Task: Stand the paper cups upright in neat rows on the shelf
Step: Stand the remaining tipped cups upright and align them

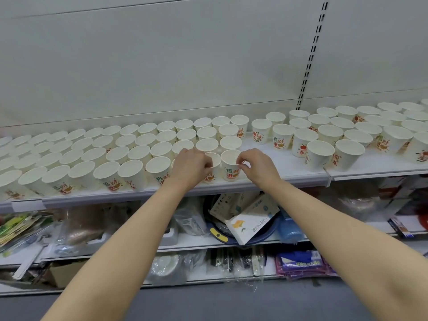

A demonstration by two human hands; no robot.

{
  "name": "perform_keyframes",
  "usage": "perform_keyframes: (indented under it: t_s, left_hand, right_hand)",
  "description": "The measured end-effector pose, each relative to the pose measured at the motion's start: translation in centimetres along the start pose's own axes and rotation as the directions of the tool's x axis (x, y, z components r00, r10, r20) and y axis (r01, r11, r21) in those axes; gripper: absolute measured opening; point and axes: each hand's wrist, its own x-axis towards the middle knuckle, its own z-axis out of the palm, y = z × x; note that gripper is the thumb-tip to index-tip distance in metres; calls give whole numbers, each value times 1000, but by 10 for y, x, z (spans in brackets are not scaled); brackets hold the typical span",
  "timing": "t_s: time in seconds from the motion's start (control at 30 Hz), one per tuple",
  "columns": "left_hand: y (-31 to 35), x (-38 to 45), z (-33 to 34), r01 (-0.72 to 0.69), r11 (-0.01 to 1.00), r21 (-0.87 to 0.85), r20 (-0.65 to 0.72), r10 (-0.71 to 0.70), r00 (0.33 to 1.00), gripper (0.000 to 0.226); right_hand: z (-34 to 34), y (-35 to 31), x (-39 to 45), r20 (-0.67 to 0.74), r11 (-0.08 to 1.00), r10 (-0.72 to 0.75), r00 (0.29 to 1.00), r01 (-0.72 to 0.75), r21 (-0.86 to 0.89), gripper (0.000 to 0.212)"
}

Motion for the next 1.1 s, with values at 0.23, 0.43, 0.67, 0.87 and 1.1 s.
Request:
perform_keyframes:
  t_s: [0.23, 0.43, 0.67, 0.87, 1.1]
  left_hand:
    - [0, -1, -4, -27, 993, -114, -70, 19, 997, 32]
    - [26, 27, -16, -57, 973, -223, -110, 33, 993, 26]
    - [72, 77, -5, -63, 964, -260, -50, 51, 997, 21]
    - [120, 139, 10, -37, 935, -353, 10, 44, 999, 24]
    - [188, 179, 29, -138, 933, -333, -39, 133, 990, 32]
  right_hand:
    - [-1, -2, -8, -62, 998, -56, 997, 53, -45, 21]
    - [-27, 21, -28, -229, 998, -56, 972, 46, -53, 22]
    - [-77, 89, -46, -304, 986, 35, 952, -83, -145, 16]
    - [-118, 157, -52, -303, 967, 24, 953, -99, -235, 22]
    - [-121, 194, -50, -239, 974, -127, 963, 76, -214, 19]
